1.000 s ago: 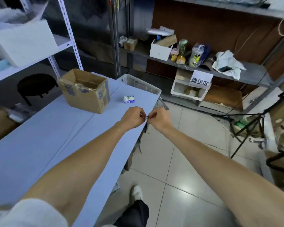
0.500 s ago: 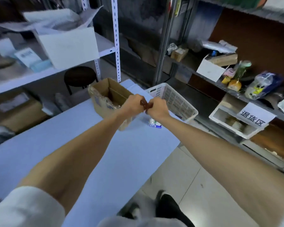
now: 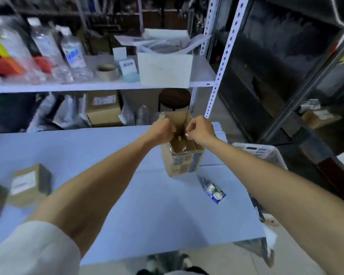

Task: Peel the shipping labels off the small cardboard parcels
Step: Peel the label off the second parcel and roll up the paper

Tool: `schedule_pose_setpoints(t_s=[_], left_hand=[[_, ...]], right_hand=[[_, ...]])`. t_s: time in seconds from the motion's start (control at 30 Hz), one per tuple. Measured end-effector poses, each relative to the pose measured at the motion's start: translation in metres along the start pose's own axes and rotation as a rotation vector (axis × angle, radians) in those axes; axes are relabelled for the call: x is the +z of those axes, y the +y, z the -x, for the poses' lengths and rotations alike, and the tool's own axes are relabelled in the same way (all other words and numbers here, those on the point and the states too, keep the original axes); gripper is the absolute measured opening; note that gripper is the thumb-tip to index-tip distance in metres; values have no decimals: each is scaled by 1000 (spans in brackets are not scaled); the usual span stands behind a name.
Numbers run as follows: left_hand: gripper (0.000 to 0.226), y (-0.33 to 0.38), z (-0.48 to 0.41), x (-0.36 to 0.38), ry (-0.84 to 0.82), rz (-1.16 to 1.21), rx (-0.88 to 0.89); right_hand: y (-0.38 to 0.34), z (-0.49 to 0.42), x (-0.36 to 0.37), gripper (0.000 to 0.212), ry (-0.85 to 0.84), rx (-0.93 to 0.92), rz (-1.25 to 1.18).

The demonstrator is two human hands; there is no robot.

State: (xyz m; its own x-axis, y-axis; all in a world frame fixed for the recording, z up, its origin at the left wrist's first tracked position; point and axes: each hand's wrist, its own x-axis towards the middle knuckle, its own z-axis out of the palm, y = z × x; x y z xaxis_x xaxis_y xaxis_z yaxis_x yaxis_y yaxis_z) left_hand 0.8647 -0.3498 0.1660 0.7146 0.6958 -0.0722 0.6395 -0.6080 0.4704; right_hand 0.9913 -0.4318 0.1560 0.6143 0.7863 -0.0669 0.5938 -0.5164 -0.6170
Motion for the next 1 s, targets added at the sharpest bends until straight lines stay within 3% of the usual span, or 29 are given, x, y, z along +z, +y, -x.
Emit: schedule_pose_setpoints(t_s=[0.2, 0.4, 0.57, 1.0], left_hand=[[26, 4, -13, 3, -18, -117, 6], [31, 7, -14, 0, -58, -299, 5], [33, 15, -16, -3, -69, -488, 41], [36, 17, -9, -15, -48, -504, 5]], right_hand=[[2, -20, 1, 19, -29, -52, 63], [3, -20, 0, 55, -129, -211, 186], [0, -22, -7, 44, -74, -276, 256], [-14, -18, -13, 39, -217, -306, 394]])
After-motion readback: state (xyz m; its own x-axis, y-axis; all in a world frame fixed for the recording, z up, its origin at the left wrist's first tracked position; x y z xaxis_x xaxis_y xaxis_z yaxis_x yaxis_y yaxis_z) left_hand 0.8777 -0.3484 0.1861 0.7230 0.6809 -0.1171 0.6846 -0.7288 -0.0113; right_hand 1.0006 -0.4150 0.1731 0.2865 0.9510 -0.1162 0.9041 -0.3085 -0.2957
